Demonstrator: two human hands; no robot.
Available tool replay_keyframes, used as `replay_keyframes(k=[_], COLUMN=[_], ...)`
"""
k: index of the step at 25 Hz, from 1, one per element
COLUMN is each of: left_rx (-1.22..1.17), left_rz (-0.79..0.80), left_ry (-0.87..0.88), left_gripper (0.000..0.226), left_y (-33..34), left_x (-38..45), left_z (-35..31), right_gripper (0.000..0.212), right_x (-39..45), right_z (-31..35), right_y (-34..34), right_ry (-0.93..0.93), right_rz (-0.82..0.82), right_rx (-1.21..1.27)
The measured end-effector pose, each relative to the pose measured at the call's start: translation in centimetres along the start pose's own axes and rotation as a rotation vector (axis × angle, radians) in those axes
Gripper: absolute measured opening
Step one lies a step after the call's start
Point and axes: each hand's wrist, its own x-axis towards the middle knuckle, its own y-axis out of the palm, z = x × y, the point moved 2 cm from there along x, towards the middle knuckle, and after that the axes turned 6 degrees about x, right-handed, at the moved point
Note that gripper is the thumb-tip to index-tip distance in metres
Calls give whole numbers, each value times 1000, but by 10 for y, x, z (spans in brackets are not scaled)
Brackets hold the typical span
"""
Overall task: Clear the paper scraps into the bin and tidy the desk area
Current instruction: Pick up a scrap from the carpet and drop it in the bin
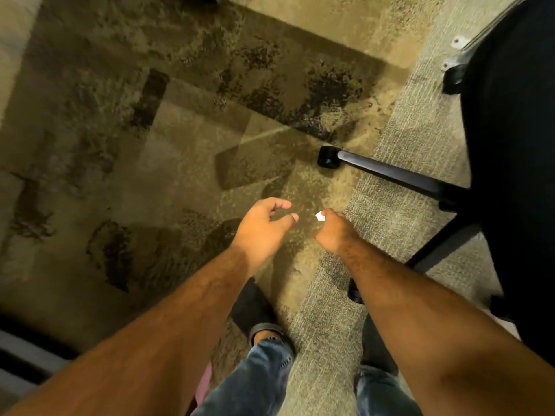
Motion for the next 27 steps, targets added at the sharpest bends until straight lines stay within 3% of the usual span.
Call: replay_keyframes(k=[8, 10, 13, 17, 21, 27], left_rx=[-109, -123, -141, -196, -245, -259], left_rz=[3, -1, 21, -31, -87, -169], left_ry=[-77, -94, -88, -84, -43, 103], left_gripper=[15, 14, 12, 14, 35, 42], left_y=[-1, 3, 8, 12, 12, -13], left_x=[0, -1, -7, -23, -58, -129], left_z=[42, 45, 43, 27, -6, -68], right_gripper=[88, 81, 65, 62, 75, 64], right_x=[45, 46, 34, -33, -134, -268], right_z=[1, -3, -6, 17, 54, 99], right_y=[25, 23, 13, -11, -60, -116], right_ry=[194, 181, 137, 9, -143, -337], right_rz=[128, 147, 97, 39, 19, 10], right_rx=[-222, -213, 23, 443, 545, 608])
